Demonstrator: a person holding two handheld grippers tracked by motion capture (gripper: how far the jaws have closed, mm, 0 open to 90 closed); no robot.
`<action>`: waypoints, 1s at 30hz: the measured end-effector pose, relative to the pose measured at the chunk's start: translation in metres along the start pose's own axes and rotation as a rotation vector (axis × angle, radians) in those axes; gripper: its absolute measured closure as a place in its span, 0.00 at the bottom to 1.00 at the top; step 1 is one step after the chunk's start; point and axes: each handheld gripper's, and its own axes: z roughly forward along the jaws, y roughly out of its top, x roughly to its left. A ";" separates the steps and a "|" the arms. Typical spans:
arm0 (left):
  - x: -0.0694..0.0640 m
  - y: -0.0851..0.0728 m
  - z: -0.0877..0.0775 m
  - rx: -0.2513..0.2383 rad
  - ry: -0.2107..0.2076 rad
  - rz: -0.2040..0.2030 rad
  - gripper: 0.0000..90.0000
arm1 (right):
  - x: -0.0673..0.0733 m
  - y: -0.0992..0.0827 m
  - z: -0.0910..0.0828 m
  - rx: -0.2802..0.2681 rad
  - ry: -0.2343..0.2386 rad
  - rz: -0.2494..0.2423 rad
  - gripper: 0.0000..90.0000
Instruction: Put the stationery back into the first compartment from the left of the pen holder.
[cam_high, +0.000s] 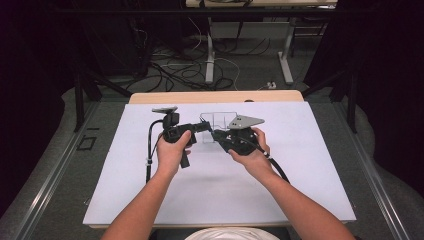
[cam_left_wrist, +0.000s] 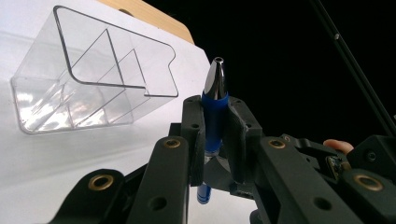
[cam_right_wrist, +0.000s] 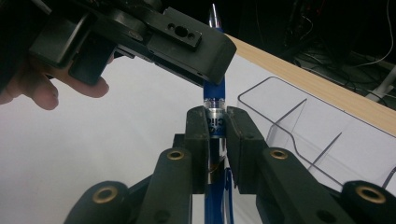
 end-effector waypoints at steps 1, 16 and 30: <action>0.000 0.000 0.000 0.001 -0.002 0.000 0.89 | 0.000 0.000 0.000 0.003 0.002 0.000 0.88; -0.005 0.013 0.000 -0.059 0.065 0.096 0.89 | -0.006 0.001 0.005 0.042 -0.028 -0.001 0.56; -0.017 0.032 -0.003 -0.129 0.174 0.270 0.89 | -0.016 0.002 0.007 0.108 -0.047 0.032 0.41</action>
